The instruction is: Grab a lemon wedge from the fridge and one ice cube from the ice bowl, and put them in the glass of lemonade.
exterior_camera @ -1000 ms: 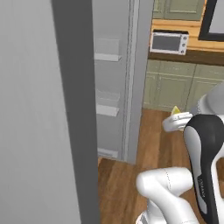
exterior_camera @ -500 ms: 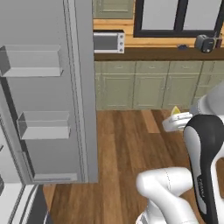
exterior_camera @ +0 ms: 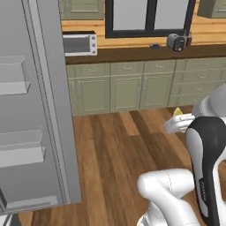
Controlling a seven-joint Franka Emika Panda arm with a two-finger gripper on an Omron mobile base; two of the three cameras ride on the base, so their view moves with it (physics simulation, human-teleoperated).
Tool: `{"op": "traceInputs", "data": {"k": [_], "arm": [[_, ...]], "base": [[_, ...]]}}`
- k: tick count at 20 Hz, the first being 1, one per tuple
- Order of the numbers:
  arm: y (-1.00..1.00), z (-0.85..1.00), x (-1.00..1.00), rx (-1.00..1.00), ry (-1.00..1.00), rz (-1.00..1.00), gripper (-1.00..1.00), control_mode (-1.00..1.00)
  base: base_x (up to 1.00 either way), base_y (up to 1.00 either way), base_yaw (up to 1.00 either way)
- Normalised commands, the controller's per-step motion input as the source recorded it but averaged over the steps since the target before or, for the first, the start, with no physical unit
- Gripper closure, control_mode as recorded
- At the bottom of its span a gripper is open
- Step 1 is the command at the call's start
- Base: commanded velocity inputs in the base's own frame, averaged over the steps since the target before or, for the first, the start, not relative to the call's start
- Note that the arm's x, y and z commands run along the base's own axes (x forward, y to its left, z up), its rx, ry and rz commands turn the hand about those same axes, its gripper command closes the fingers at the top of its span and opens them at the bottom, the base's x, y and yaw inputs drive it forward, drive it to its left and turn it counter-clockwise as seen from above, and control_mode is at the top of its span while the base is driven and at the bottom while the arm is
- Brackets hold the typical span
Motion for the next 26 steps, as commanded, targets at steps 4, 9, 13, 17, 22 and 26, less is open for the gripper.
{"op": "traceInputs", "data": {"k": [4,9,13,17,22,26], "arm": [[0.00,0.00,0.00,0.00,0.00,0.00,1.00,1.00],[0.00,0.00,0.00,0.00,0.00,0.00,1.00,1.00],[0.00,0.00,0.00,0.00,0.00,0.00,1.00,1.00],[0.00,0.00,0.00,0.00,0.00,0.00,1.00,1.00],[0.00,0.00,0.00,0.00,0.00,0.00,1.00,1.00],[0.00,0.00,0.00,0.00,0.00,0.00,1.00,1.00]], "base": [[1.00,-0.05,0.00],[1.00,-0.12,0.10],[1.00,-0.02,0.28],[1.00,-0.10,0.50],[0.80,-0.28,0.74],[0.59,-0.25,0.81]]}}
